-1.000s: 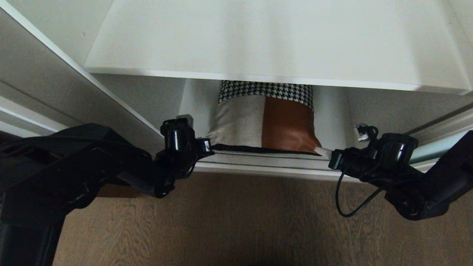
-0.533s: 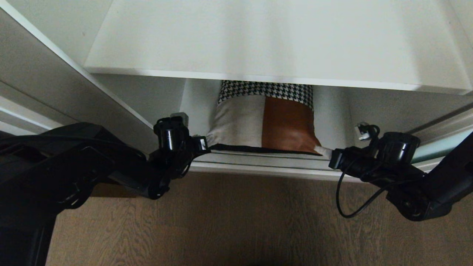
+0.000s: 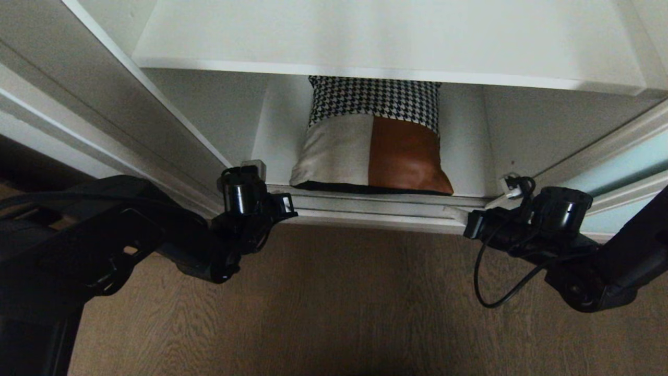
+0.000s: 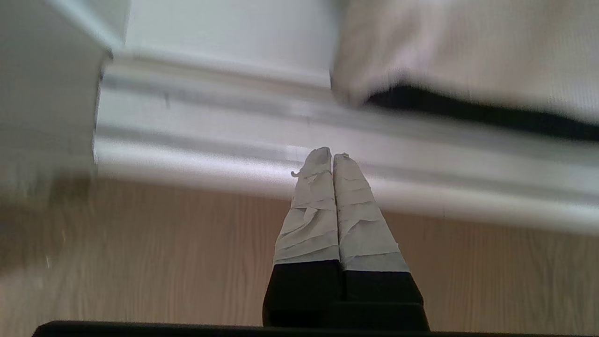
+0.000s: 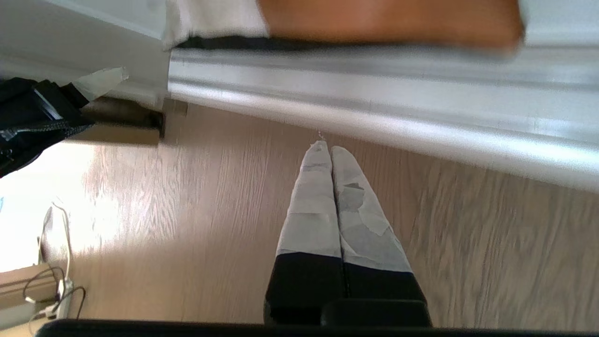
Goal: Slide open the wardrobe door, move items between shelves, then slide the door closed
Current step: Place the pillow on the lower shelf, then close the door
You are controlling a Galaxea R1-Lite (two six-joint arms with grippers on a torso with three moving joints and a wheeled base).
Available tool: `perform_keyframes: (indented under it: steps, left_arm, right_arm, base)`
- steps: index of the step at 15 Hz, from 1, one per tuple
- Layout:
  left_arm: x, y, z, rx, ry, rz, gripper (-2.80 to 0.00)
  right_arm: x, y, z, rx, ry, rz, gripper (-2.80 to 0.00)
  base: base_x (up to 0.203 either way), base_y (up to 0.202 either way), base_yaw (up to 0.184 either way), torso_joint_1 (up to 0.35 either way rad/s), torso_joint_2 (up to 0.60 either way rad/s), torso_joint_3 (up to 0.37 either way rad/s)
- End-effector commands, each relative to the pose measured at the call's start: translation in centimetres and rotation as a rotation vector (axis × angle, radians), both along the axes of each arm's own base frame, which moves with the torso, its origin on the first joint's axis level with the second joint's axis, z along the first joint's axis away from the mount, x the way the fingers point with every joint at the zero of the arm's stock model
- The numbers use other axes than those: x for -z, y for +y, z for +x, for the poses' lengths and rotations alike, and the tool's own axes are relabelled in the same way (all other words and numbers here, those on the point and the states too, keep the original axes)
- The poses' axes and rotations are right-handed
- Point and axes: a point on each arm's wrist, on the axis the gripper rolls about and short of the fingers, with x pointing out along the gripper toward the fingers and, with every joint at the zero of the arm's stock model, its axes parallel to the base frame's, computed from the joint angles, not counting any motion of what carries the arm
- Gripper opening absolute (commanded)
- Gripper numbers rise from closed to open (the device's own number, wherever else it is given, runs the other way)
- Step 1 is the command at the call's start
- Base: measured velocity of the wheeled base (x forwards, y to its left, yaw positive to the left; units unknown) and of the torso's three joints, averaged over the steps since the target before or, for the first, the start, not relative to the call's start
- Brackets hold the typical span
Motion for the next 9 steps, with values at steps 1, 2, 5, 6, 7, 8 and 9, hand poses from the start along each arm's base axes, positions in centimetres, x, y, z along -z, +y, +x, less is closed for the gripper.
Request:
perform_keyframes:
  steps: [1,2,5,6,7,8,9]
  left_arm:
    - [0.3,0.0,0.2,-0.003,0.0,-0.001,-2.8]
    - [0.3,-0.1,0.2,-0.002,0.0,-0.001,-2.8]
    - [0.3,0.0,0.2,-0.004,0.0,0.0,-2.8]
    - [0.1,0.0,0.1,-0.002,-0.012,-0.002,-2.8]
    - [-0.3,0.0,0.1,-0.004,-0.037,-0.002,-2.8]
    - [-0.9,0.0,-0.1,-0.002,-0.07,-0.006,-2.8]
    - [-0.8,0.0,-0.2,0.001,-0.077,0.007,-2.8]
  right_arm:
    - [0.1,0.0,0.1,-0.003,-0.001,0.002,-2.8]
    - [0.1,0.0,0.1,-0.003,-0.003,0.002,-2.8]
    - [0.1,0.0,0.0,-0.003,-0.001,0.002,-2.8]
    - [0.1,0.0,0.0,-0.003,-0.001,0.002,-2.8]
    - [0.0,0.0,0.0,-0.003,-0.002,0.002,-2.8]
    - [-0.3,0.0,-0.1,-0.003,-0.009,0.002,-2.8]
    - [-0.6,0.0,-0.3,-0.002,-0.017,0.0,-2.8]
  base:
    - [-0.198,0.0,0.0,-0.005,0.0,0.007]
    - [-0.196,0.0,0.0,-0.002,0.0,0.001]
    - [-0.196,0.0,-0.002,0.002,0.0,0.001]
    - [-0.189,0.0,0.0,0.002,0.0,0.012]
    - [-0.166,0.0,-0.002,0.002,0.0,0.007]
    - [-0.083,0.0,-0.007,-0.007,0.0,-0.002]
    - [0.0,0.0,0.0,0.0,0.0,0.0]
